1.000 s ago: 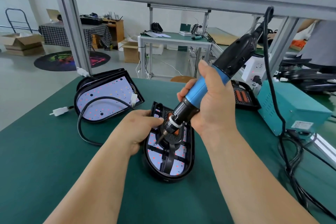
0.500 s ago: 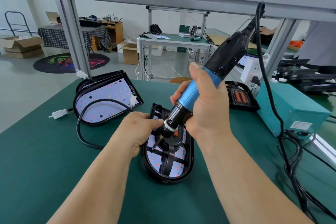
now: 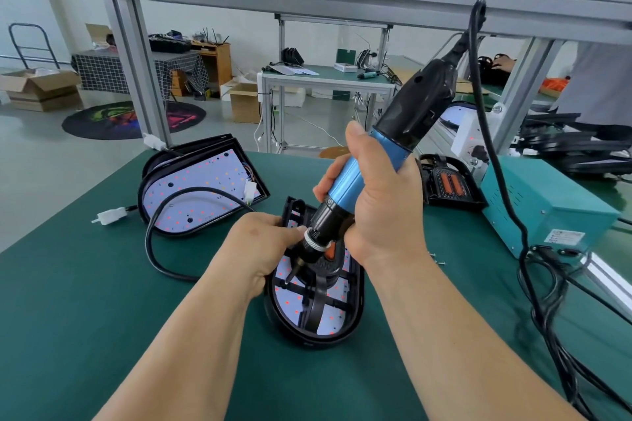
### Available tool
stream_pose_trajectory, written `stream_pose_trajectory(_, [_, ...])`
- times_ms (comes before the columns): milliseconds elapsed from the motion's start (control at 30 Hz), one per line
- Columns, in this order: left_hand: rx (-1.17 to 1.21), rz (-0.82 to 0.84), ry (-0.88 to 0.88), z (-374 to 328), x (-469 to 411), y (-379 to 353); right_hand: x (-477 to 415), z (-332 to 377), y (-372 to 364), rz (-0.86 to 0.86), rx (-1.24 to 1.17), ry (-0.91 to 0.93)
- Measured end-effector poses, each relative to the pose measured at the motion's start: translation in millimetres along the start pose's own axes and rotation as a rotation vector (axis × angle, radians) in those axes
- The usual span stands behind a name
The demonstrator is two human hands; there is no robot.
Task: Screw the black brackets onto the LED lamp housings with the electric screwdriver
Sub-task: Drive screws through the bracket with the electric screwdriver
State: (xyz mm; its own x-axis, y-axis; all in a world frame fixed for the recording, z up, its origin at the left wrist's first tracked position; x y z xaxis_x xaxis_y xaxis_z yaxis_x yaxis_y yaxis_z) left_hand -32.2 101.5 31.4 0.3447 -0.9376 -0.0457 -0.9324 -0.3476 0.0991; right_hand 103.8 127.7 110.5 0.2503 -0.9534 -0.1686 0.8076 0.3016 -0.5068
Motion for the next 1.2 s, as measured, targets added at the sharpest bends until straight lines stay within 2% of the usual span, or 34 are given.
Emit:
stream_pose_trajectory(300, [0.028,0.054,-0.019,-6,7,-10,2,-3,-6,0.127,0.049,0.033])
stream_pose_trajectory(767, [0.117,0.066,-0.005,-2,5,-11,2,1,-3,0.127,0.079,0.065])
stream_pose_trajectory(967, [0.147,0.044,-0.007,6,-3,-8,-1,9,3,0.045,0.011,0.031])
stream_pose_trajectory(1200, [0.126,-0.095,-0.026,16,-13,5,-17,56,60,-0.278,-0.015,-0.138])
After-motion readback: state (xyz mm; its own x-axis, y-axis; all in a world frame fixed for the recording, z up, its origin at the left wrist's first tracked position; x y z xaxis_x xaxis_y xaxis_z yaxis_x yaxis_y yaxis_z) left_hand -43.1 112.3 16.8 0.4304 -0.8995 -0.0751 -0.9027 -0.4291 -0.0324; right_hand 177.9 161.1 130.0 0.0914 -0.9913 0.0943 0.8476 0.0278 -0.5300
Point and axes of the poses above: each hand's wrist, its own x-axis away from the middle knuckle, its own y-axis out of the back of the hand, z = x × y, the point moved 5 cm from there along -x, towards the middle knuckle, and after that the axes turned 14 degrees about -y, right-handed, at the moved point
